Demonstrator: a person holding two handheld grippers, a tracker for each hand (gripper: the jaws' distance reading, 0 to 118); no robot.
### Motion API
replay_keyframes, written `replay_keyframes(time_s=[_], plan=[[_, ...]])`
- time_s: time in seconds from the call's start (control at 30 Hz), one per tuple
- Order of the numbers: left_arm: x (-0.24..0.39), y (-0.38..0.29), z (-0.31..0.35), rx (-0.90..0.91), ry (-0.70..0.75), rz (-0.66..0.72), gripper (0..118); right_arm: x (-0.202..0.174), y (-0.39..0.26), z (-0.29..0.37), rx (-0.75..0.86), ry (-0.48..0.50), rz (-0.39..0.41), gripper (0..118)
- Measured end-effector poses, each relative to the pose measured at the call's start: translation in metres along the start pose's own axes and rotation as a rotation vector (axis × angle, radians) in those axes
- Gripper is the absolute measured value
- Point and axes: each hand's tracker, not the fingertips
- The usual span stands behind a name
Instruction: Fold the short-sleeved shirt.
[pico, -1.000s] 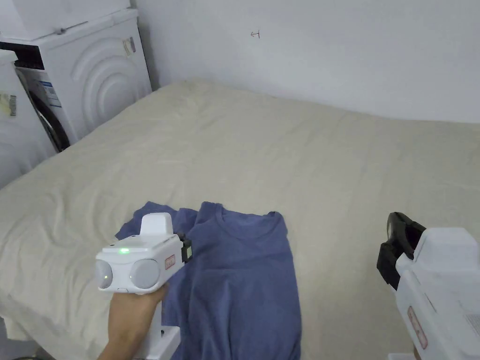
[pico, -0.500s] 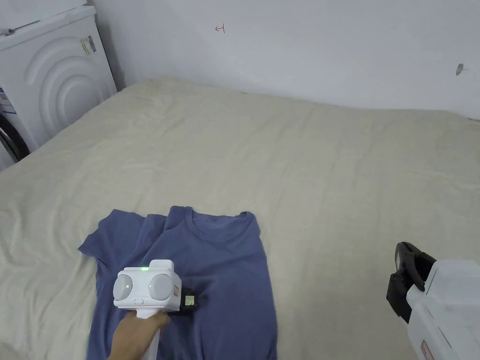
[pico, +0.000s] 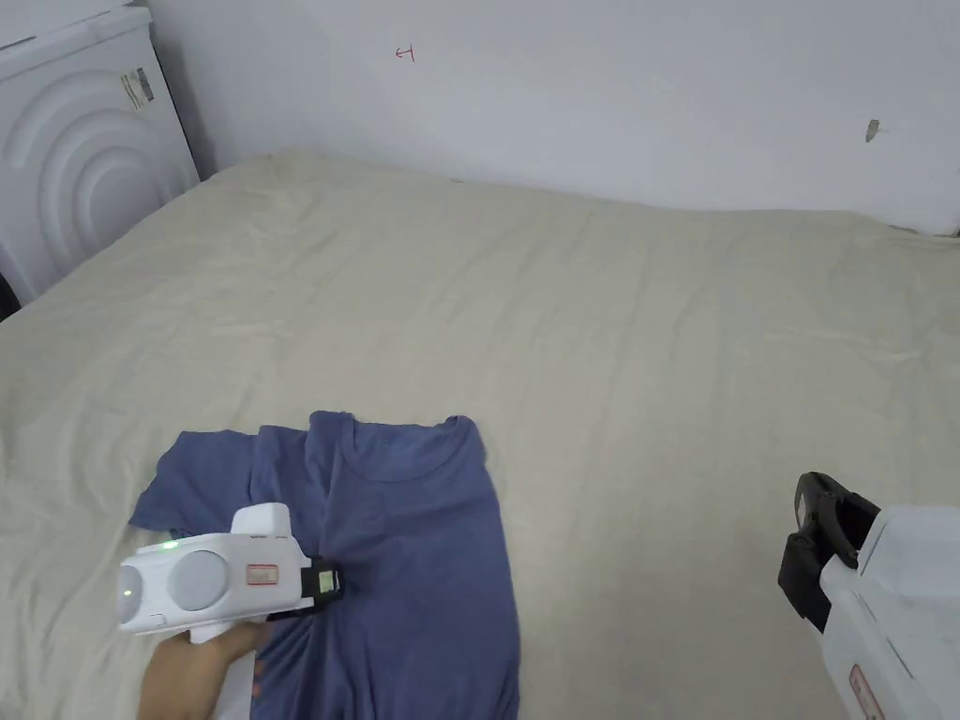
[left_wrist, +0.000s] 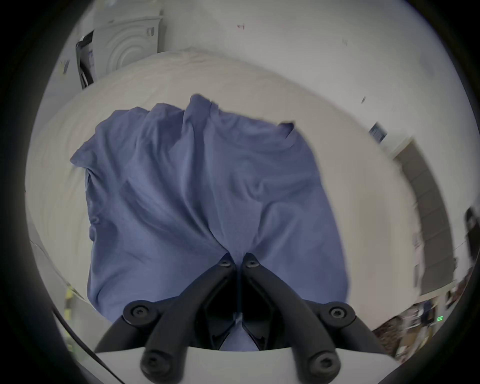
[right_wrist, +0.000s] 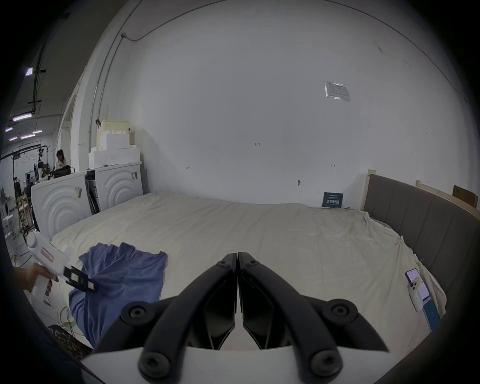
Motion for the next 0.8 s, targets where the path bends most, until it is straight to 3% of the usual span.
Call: replay_keyframes(time_s=[0.13, 0.23, 0.4, 0.57, 0.8], plan=[[0.014, 0.009, 0.026, 0.062, -0.195, 0.068, 0, 0.009, 0.003, 0.008, 0.016, -0.017, -0.039, 1], [0.053, 0.022, 0.037, 0.111, -0.301, 0.036, 0, 0.018, 0.005, 0.015, 0.023, -0.036, -0.068, 1], [0.151, 0.051, 0.058, 0.168, -0.423, -0.155, 0, 0.036, 0.014, 0.042, 0.050, -0.081, -0.096, 1], [0.240, 0.073, 0.077, 0.197, -0.457, -0.367, 0, 0.060, 0.024, 0.072, 0.088, -0.151, -0.074, 1], [0.342, 0.069, 0.093, 0.198, -0.552, -0.559, 0, 0.101, 0.029, 0.107, 0.130, -0.261, -0.074, 1]])
